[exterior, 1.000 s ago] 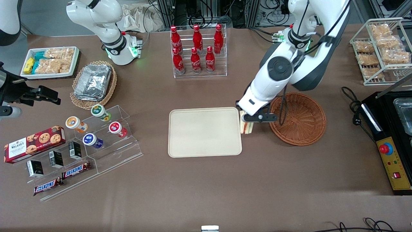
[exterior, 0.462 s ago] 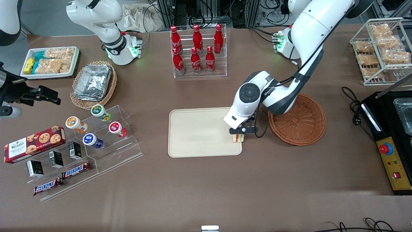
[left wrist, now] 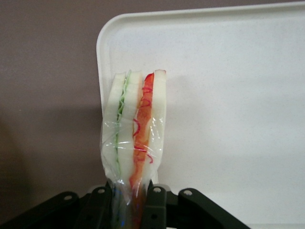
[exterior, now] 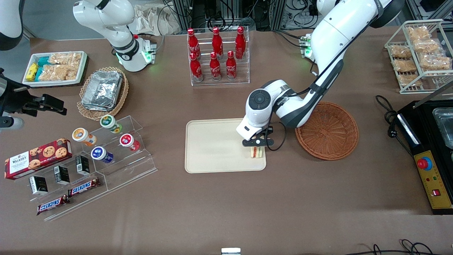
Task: Place sandwich from basket to tray
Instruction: 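Lower the sandwich onto the tray and open the left gripper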
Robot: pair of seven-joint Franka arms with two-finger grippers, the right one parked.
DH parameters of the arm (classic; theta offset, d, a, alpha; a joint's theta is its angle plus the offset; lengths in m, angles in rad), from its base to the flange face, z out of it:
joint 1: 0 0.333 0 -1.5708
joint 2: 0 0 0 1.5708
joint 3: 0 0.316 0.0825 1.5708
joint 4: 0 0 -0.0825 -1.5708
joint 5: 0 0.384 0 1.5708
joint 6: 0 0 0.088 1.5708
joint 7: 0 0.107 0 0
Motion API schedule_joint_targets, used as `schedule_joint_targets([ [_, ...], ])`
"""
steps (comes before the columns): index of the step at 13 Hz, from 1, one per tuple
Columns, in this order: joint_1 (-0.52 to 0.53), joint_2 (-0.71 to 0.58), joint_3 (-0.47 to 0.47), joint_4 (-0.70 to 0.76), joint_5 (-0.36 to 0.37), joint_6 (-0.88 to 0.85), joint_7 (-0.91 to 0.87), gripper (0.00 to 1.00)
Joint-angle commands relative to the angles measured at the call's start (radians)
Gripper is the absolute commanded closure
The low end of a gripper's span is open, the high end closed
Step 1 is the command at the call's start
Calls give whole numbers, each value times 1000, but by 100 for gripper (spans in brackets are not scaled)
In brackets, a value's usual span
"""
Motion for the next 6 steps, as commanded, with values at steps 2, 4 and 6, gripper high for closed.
schedule_joint_targets([
  [2,-22,34,11,53,30,-5,-33,77],
  [4,-22,44,11,65,33,-5,-49,0],
  [6,-19,35,9,65,30,-5,-56,0],
])
